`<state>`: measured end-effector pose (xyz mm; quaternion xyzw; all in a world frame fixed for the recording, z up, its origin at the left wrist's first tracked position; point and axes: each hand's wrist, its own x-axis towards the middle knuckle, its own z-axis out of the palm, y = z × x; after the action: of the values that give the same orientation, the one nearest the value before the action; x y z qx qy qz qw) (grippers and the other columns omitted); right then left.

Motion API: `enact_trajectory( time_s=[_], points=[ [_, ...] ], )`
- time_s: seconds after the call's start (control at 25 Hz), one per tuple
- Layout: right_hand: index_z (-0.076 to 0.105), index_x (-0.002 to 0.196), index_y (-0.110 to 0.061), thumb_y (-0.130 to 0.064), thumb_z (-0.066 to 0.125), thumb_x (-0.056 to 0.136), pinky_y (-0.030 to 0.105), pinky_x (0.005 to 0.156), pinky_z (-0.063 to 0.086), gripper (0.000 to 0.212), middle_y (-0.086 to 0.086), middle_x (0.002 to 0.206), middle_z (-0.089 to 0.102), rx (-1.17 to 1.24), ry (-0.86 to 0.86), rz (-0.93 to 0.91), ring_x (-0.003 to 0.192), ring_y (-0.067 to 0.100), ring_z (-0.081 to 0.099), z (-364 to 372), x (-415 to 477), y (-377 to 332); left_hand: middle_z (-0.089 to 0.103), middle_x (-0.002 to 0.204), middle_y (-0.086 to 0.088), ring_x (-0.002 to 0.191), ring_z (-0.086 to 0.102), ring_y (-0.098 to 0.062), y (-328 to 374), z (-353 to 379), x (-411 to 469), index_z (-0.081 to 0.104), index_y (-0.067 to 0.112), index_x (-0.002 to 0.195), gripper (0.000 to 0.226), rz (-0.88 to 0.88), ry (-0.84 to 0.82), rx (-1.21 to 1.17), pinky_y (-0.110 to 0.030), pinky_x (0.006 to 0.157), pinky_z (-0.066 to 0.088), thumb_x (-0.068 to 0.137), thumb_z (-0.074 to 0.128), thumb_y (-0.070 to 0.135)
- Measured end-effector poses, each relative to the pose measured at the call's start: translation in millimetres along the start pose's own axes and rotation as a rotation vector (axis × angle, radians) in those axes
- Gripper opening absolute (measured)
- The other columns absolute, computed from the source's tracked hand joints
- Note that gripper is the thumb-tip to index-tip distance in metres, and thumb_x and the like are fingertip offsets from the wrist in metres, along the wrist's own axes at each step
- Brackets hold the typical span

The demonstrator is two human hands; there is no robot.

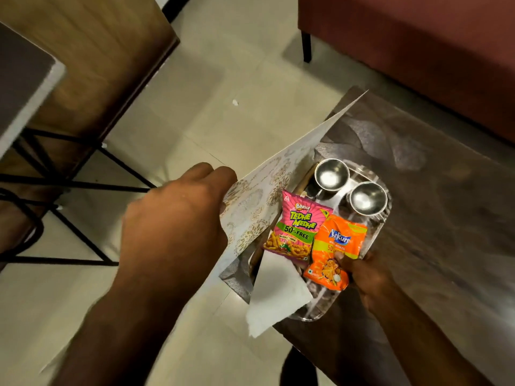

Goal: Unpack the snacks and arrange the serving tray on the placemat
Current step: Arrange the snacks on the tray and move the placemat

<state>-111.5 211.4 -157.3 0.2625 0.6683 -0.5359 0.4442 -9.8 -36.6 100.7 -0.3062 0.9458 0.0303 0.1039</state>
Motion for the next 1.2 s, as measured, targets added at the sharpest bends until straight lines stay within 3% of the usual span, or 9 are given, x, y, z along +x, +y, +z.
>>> enact_trajectory(
  time_s=[0.24, 0.4, 0.48, 0.6, 0.72, 0.84, 0.96, 1.08, 1.2],
  points=[
    [0.070, 0.122, 0.013, 0.006, 0.065, 0.098, 0.054, 0.090, 0.060, 0.026, 0.032, 0.107, 0.074, -0.293, 0.062, 0.024, 0.090, 0.041, 0.071, -14, -27, -16, 0.062, 0.100, 0.006, 0.084, 0.064, -0.028, 10, -19, -4, 0.052, 0.033, 0.113, 0.032, -0.042, 0.000, -0.008, -0.037, 0.066, 0.054, 0.086, 0.060, 0.017],
    [0.065, 0.075, -0.008, -0.002, 0.068, 0.089, 0.033, 0.065, 0.048, 0.015, 0.013, 0.076, 0.067, -0.709, 0.187, -0.190, 0.078, 0.032, 0.068, -24, -77, -43, 0.064, 0.099, 0.008, 0.085, 0.066, -0.029, 8, -46, -16, 0.052, 0.033, 0.113, 0.034, -0.045, 0.056, 0.025, -0.033, 0.063, 0.042, 0.086, 0.064, 0.015],
    [0.069, 0.093, -0.015, -0.004, 0.072, 0.086, 0.027, 0.067, 0.046, 0.013, 0.004, 0.092, 0.071, -0.751, 0.180, -0.375, 0.083, 0.023, 0.067, -25, -112, -59, 0.066, 0.099, 0.009, 0.086, 0.066, -0.028, 5, -70, -23, 0.052, 0.035, 0.113, 0.035, -0.037, 0.093, 0.016, -0.034, 0.064, 0.043, 0.087, 0.064, 0.015],
    [0.058, 0.142, -0.014, -0.008, 0.078, 0.087, 0.023, 0.096, 0.042, 0.059, 0.003, 0.134, 0.062, -0.760, 0.138, -0.623, 0.118, 0.019, 0.060, -27, -150, -92, 0.071, 0.100, 0.005, 0.088, 0.067, -0.031, 2, -104, -35, 0.052, 0.038, 0.115, 0.032, 0.012, 0.074, 0.007, -0.038, 0.068, 0.052, 0.090, 0.061, 0.021],
    [0.050, 0.151, -0.013, -0.017, 0.088, 0.084, 0.007, 0.099, 0.037, 0.076, 0.001, 0.142, 0.057, -0.655, 0.108, -0.780, 0.131, 0.016, 0.055, -33, -180, -133, 0.075, 0.101, 0.006, 0.085, 0.069, -0.024, -5, -135, -42, 0.055, 0.041, 0.116, 0.032, 0.131, 0.026, -0.076, -0.040, 0.074, 0.057, 0.091, 0.068, 0.027],
    [0.032, 0.164, -0.020, -0.029, 0.091, 0.083, 0.032, 0.119, 0.041, 0.100, -0.001, 0.167, 0.042, -0.555, 0.066, -0.740, 0.148, 0.013, 0.042, -51, -210, -165, 0.074, 0.099, 0.020, 0.079, 0.067, -0.005, -16, -167, -40, 0.060, 0.047, 0.110, 0.030, 0.271, -0.030, -0.238, -0.036, 0.072, 0.055, 0.087, 0.072, 0.033],
    [0.031, 0.164, -0.022, -0.026, 0.092, 0.081, 0.035, 0.123, 0.038, 0.103, -0.002, 0.171, 0.035, -0.462, 0.053, -0.750, 0.150, 0.009, 0.037, -74, -232, -177, 0.075, 0.100, 0.028, 0.088, 0.072, 0.002, -16, -187, -28, 0.067, 0.050, 0.105, 0.024, 0.377, -0.213, -0.528, -0.030, 0.073, 0.056, 0.083, 0.070, 0.039],
    [0.027, 0.166, -0.026, -0.026, 0.094, 0.079, 0.029, 0.112, 0.038, 0.109, -0.009, 0.168, 0.035, -0.410, 0.072, -0.717, 0.142, 0.002, 0.033, -101, -247, -175, 0.078, 0.109, 0.008, 0.100, 0.075, -0.014, 1, -195, -14, 0.073, 0.034, 0.111, 0.027, 0.554, -0.514, -0.749, -0.026, 0.081, 0.061, 0.086, 0.070, 0.023],
    [0.033, 0.162, -0.028, -0.024, 0.094, 0.078, 0.027, 0.100, 0.047, 0.104, -0.021, 0.146, 0.047, -0.343, 0.085, -0.681, 0.127, -0.001, 0.051, -133, -254, -167, 0.077, 0.114, -0.007, 0.103, 0.075, -0.028, 28, -188, 1, 0.073, 0.019, 0.119, 0.032, 0.643, -0.713, -0.803, -0.036, 0.086, 0.061, 0.089, 0.069, 0.009]
  ],
)
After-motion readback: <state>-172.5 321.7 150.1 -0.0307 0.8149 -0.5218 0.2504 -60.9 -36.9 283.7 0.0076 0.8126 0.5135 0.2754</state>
